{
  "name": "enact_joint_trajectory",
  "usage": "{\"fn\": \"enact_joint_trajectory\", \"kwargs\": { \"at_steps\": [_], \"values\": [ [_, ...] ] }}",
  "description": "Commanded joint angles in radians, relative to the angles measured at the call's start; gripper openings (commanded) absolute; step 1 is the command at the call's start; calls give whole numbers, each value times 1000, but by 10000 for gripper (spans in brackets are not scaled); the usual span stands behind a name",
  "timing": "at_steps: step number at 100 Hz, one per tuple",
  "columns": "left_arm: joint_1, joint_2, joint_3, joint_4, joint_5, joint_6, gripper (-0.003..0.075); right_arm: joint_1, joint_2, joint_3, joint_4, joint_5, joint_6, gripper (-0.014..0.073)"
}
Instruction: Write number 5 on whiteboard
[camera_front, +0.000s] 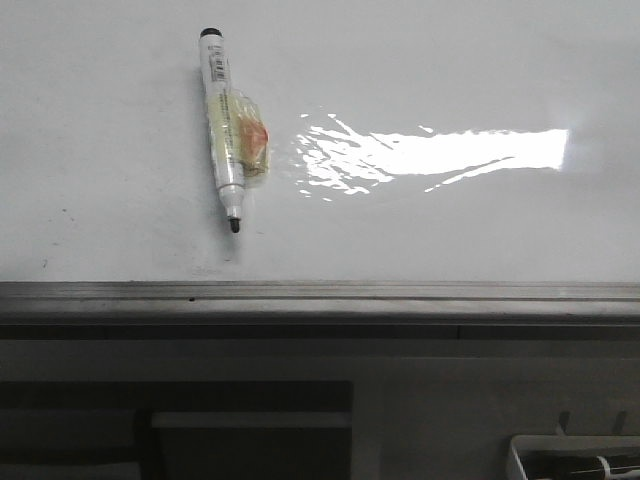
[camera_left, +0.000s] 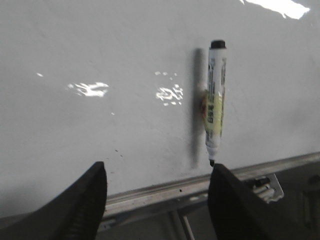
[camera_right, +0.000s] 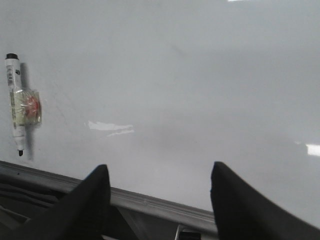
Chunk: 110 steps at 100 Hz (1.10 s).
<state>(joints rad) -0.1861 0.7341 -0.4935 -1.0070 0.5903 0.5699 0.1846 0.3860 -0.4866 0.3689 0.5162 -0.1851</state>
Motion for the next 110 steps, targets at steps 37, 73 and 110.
{"fn": "enact_joint_trajectory", "kwargs": {
  "at_steps": [37, 73, 110],
  "values": [
    [-512, 379, -123, -183, -534, 36, 377, 23, 60, -35, 0, -104, -12, 398],
    [-575, 589, -218, -185, -666, 36, 363, 23, 63, -35, 0, -97, -12, 398],
    [-575, 594, -243, -80, -498, 47, -20, 23, 63, -35, 41, -42, -15, 398]
  ]
}}
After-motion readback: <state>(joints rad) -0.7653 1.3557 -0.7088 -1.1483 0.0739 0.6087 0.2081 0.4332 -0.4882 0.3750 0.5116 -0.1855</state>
